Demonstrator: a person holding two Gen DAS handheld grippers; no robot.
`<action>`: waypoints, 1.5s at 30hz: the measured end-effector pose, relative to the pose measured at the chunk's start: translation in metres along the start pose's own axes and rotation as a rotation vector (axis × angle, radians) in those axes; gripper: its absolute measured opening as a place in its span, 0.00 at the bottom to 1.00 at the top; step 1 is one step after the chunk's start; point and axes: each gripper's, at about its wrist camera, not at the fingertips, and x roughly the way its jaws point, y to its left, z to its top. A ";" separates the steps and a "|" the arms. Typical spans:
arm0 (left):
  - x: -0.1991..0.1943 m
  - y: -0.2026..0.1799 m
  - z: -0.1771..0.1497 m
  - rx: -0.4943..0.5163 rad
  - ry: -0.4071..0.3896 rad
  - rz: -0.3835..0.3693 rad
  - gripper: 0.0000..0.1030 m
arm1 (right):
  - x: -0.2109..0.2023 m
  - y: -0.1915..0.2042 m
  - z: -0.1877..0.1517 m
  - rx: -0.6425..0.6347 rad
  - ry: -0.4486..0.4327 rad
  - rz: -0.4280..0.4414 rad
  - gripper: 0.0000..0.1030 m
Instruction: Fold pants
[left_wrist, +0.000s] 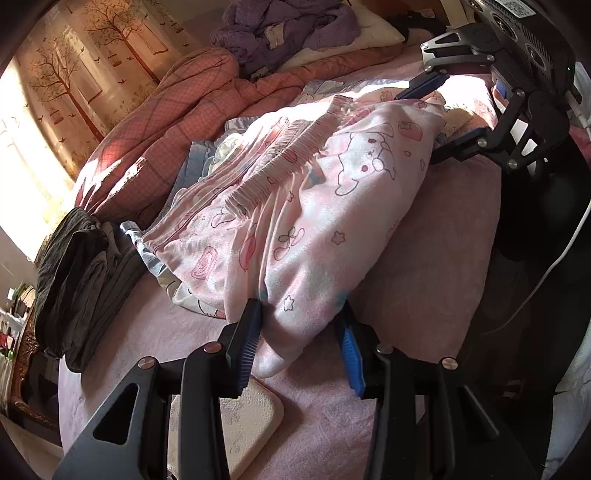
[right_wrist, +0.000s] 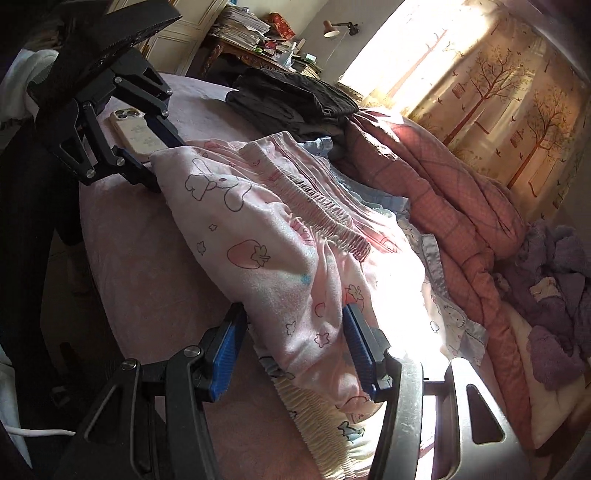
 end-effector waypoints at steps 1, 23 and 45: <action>0.000 -0.001 -0.001 0.008 0.002 0.006 0.35 | 0.003 0.007 0.000 -0.047 0.008 -0.021 0.52; -0.026 0.065 0.032 -0.220 -0.063 -0.016 0.06 | 0.002 -0.107 0.019 0.424 -0.078 0.380 0.07; 0.083 0.173 0.076 -0.428 0.143 -0.094 0.06 | 0.143 -0.213 0.048 0.653 0.024 0.625 0.07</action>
